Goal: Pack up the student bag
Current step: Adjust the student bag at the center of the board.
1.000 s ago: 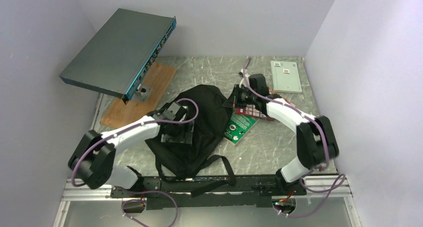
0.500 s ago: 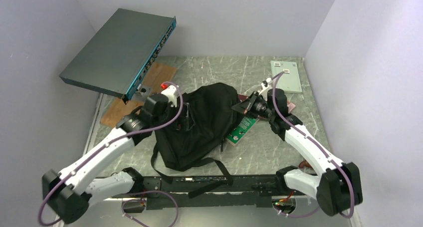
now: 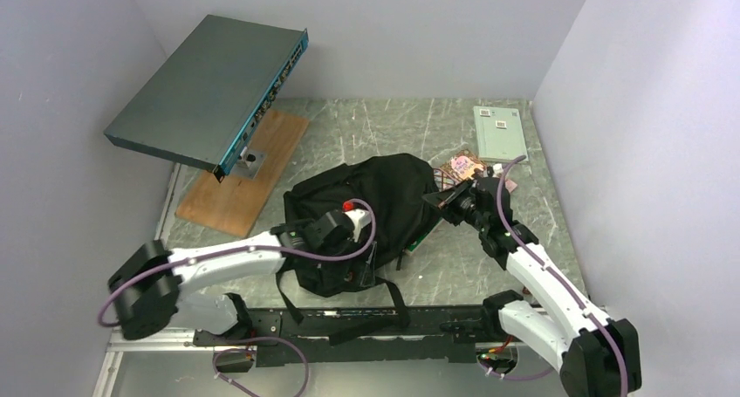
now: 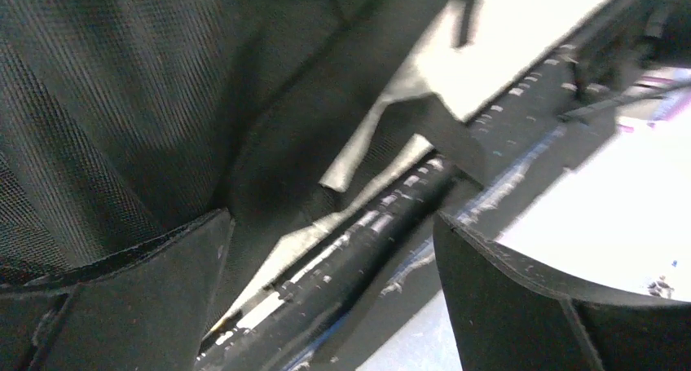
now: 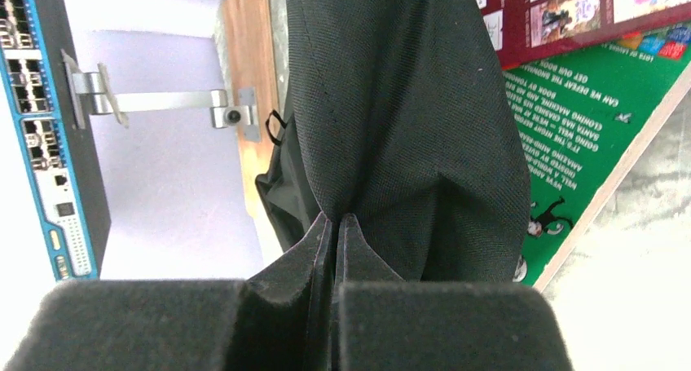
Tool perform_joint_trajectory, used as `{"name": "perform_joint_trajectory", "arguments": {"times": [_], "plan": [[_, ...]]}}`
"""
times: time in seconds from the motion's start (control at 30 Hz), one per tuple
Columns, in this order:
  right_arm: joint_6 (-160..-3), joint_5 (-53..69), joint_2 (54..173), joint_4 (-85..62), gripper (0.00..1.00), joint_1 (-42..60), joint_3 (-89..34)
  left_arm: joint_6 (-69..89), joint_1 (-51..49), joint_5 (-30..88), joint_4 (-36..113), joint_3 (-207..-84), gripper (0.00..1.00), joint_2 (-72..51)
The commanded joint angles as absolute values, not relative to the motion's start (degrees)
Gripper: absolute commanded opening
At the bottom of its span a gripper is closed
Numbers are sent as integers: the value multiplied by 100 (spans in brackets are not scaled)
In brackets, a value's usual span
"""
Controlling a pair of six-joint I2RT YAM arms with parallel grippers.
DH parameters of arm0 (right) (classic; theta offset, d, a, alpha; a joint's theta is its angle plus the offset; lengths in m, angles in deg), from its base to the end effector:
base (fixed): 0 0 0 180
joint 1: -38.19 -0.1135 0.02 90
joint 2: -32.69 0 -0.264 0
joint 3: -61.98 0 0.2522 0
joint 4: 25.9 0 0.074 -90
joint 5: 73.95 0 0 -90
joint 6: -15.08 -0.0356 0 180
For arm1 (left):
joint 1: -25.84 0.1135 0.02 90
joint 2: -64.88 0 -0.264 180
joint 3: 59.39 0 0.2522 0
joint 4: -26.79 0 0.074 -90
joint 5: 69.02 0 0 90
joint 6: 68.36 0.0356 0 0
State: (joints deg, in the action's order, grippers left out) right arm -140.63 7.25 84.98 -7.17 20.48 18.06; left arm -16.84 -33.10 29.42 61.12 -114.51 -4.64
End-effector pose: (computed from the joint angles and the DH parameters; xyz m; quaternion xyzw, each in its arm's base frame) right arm 0.1938 0.0676 0.2359 0.3094 0.7933 0.3950 0.3448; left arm 0.1214 -0.2117 0.2160 0.1913 0.9139 -0.3095 0.1802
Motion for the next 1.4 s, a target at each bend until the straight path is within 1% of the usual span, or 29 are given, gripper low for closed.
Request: {"name": "perform_joint_trajectory", "arguments": {"times": [0.0,0.1,0.13,0.23,0.33,0.4,0.53,0.67,0.77,0.83,0.9,0.93,0.97,1.03,1.07,1.1,1.13,1.17,1.23,1.3,1.37], "plan": [[-14488,841,7981,-799,0,2045,1757,-1797,-2892,2618,6132,-11866,100,-1476],[-14455,604,7770,-629,0,2022,1890,-1376,-2104,2686,6311,-12230,100,-2030],[-14441,520,7712,-582,0,2006,1959,-1218,-1907,2492,6668,-12568,99,-2169],[-14336,291,7513,-547,0,1898,2199,-515,-1693,1289,7054,-13327,100,-2523],[-13940,-106,7426,-732,0,1733,2366,-135,-1395,1262,7721,-14361,100,-3150],[-13545,-486,7454,-873,0,1582,2378,-72,-1389,1164,7915,-14684,100,-3215],[-12694,-1257,7749,-979,0,1192,2151,-201,-1397,1748,7453,-14109,100,-2437],[-12134,-1804,8505,-949,0,719,1658,-520,-1398,2043,7432,-13344,100,-1356],[-12386,-1917,8917,-1460,0,508,1685,-731,-1398,2398,7426,-12763,100,-429],[-12621,-1910,9089,-1841,0,424,1859,-851,-1395,2414,7531,-12484,100,64],[-12468,-1687,9232,-1637,1,380,1927,-1050,-1398,2270,7689,-12246,100,393],[-12147,-1421,9277,-1222,8,375,1845,-1160,-1398,2208,7693,-12091,100,531],[-11621,-970,9333,-514,21,367,1667,-1300,-1391,2173,7637,-11902,100,644],[-10687,260,9536,947,34,345,991,-1635,-1389,2145,7532,-11598,98,892],[-10328,1115,9618,1547,40,268,701,-1755,-1389,2144,7462,-11461,96,1012],[-10172,1767,9642,2031,46,127,450,-1864,-1389,2124,7389,-11343,96,1168],[-10108,2105,9580,2378,51,-31,292,-1957,-1389,2115,7345,-11238,96,1335],[-10138,2577,9452,2573,54,-188,191,-2004,-1382,2113,7315,-11175,96,1531],[-10444,2995,9136,2660,60,-571,160,-2006,-1389,1816,7355,-11130,99,1876],[-11071,3454,8903,2561,72,-1147,230,-1889,-1384,1624,7433,-11194,100,2145],[-11626,3832,8815,2466,75,-1424,352,-1769,-1388,1483,7628,-11370,100,2286]]}}
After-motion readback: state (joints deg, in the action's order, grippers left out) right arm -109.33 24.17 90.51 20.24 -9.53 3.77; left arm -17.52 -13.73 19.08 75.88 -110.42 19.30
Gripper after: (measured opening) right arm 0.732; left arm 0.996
